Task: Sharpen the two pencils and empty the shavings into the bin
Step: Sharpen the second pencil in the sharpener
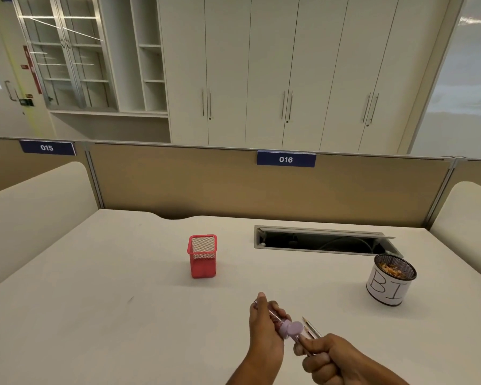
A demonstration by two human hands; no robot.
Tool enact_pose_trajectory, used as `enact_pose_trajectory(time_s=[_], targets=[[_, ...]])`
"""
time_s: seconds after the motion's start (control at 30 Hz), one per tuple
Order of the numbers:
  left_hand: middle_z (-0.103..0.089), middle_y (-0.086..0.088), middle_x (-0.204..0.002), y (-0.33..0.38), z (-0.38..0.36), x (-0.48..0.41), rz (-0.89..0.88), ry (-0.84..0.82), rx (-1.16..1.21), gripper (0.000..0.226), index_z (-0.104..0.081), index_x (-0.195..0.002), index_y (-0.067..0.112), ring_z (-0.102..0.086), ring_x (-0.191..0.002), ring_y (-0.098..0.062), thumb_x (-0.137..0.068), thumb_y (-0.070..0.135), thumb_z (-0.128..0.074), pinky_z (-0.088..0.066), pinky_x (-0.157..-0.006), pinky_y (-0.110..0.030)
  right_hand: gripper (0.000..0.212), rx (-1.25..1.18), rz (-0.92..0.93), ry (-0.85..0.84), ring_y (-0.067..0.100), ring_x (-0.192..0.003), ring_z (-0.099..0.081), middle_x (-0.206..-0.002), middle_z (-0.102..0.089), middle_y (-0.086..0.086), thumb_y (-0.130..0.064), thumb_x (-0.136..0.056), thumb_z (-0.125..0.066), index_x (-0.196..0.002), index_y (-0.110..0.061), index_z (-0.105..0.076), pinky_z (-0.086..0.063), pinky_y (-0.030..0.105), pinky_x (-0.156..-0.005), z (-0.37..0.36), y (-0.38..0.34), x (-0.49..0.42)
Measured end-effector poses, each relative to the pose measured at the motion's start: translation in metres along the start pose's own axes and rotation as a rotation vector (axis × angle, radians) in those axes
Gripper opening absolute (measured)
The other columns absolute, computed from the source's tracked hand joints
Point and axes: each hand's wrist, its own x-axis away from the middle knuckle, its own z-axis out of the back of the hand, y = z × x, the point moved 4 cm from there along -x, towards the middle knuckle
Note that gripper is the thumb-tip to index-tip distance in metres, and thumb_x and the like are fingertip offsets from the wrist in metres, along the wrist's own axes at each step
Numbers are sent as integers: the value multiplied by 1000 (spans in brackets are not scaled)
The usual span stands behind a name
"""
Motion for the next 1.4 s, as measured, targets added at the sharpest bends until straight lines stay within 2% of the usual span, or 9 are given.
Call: enact_pose_trajectory(time_s=[0.27, 0.37, 0.53, 0.63, 0.87, 0.97, 1.13, 1.27, 1.4], targets=[[-46, -6, -39, -1, 17, -1, 70, 93, 172, 38, -37, -67, 7, -48, -36, -21, -100, 26, -37, -46, -34, -22, 23, 1301, 684, 609, 13, -68, -55, -74, -47, -11, -40, -87, -55, -87, -30, -35, -32, 20, -54, -17, -20, 13], [-45, -9, -51, 3, 21, -3, 87, 123, 216, 36, -37, -68, 7, -52, -27, -22, -99, 25, -38, -48, -32, -23, 22, 1723, 918, 689, 16, -35, -49, -48, -46, -5, -35, -85, -54, -77, -24, -36, -14, 19, -36, -11, -13, 7], [-43, -8, -53, 1, 22, -6, 54, 107, 175, 39, -37, -67, 6, -48, -24, -17, -99, 26, -37, -45, -36, -20, 14, 1824, 932, 691, 14, -28, -43, -40, -46, -9, -17, -87, -40, -76, -26, -40, -5, 20, -38, -9, 1, 2], [-43, -8, -53, -1, 20, -12, 21, 82, 112, 40, -39, -67, 5, -44, -27, -14, -100, 29, -36, -39, -49, -27, 46, 1251, 596, 535, 7, -50, -46, -43, -46, -8, -16, -92, -48, -57, -43, -60, -27, 15, -46, 2, -10, -10], [-41, -5, -62, 0, 12, -14, 17, 22, 75, 30, -39, -73, 9, -46, -31, -9, -99, 24, -38, -39, -41, -21, 30, -20, 57, 68, 7, -19, -22, -35, -30, 3, -8, -88, -48, -63, 6, -58, -15, 9, -23, 13, 12, -12], [-42, -6, -59, 0, 16, -17, 44, 23, 107, 33, -39, -72, 6, -46, -32, -12, -98, 27, -40, -39, -38, -19, 29, 167, 109, 175, 8, -22, -29, -38, -37, 3, -12, -92, -47, -72, 2, -62, -23, 16, -26, 8, 5, -9], [-44, -6, -42, 0, 20, -16, 64, 66, 224, 39, -39, -67, 5, -40, -30, -17, -99, 27, -38, -41, -33, -20, 31, 1363, 654, 510, 1, -46, -48, -57, -50, -8, -32, -71, -74, -84, -28, -45, -24, 13, -43, -8, -10, 3], [-43, -8, -53, 0, 18, -14, 49, 68, 189, 39, -39, -68, 5, -39, -26, -16, -99, 28, -38, -43, -35, -20, 18, 1585, 926, 687, 16, -24, -43, -40, -47, 3, -20, -80, -45, -64, -24, -52, -7, 16, -37, -8, -2, -9], [-39, -9, -63, -2, 18, -19, 10, 80, 143, 33, -40, -75, 5, -40, -45, -19, -99, 28, -37, -43, -41, -24, 13, 1497, 695, 587, 10, -49, -47, -50, -41, -10, -17, -94, -30, -84, -18, -38, -20, 19, -41, -15, -3, -7]])
